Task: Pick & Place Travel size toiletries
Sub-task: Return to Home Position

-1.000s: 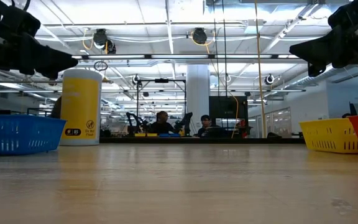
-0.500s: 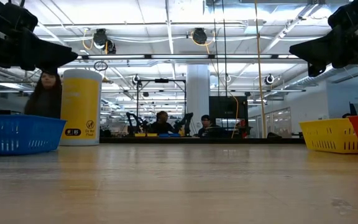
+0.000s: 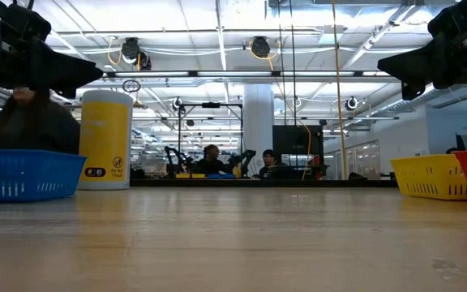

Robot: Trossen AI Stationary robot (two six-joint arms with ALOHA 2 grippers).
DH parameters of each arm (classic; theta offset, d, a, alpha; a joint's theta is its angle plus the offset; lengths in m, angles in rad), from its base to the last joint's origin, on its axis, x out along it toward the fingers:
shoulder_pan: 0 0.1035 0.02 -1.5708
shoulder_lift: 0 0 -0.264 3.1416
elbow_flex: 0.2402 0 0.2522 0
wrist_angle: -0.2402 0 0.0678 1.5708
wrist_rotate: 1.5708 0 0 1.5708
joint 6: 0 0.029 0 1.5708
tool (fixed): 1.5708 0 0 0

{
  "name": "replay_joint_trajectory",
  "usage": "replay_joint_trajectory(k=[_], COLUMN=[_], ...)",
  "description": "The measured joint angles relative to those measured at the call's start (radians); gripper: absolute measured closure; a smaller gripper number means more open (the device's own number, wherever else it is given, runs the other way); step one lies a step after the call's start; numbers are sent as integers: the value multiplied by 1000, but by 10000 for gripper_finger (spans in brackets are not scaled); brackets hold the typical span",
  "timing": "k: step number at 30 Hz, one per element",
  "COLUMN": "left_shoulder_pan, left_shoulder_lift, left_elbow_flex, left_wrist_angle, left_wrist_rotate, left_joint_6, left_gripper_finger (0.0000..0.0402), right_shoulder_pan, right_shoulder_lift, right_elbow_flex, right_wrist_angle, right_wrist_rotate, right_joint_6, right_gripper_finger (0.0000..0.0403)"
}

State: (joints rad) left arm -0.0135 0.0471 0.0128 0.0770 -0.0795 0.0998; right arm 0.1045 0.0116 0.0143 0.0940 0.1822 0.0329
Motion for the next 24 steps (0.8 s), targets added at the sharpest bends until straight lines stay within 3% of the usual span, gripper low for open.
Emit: replay_joint_trajectory(k=[13, 24], left_shoulder_pan=[0, 0], left_shoulder_lift=[0, 0], left_elbow_flex=[0, 2], left_wrist_angle=[0, 1], left_wrist_rotate=[0, 0], left_joint_6=[0, 0], left_gripper_finger=[270, 270], right_shoulder_pan=[2, -1], right_shoulder_lift=[0, -10], right_elbow_flex=[1, 0], right_wrist_angle=[-5, -28], right_wrist_rotate=[0, 52], right_joint_6=[-3, -122], right_gripper_finger=[399, 399])
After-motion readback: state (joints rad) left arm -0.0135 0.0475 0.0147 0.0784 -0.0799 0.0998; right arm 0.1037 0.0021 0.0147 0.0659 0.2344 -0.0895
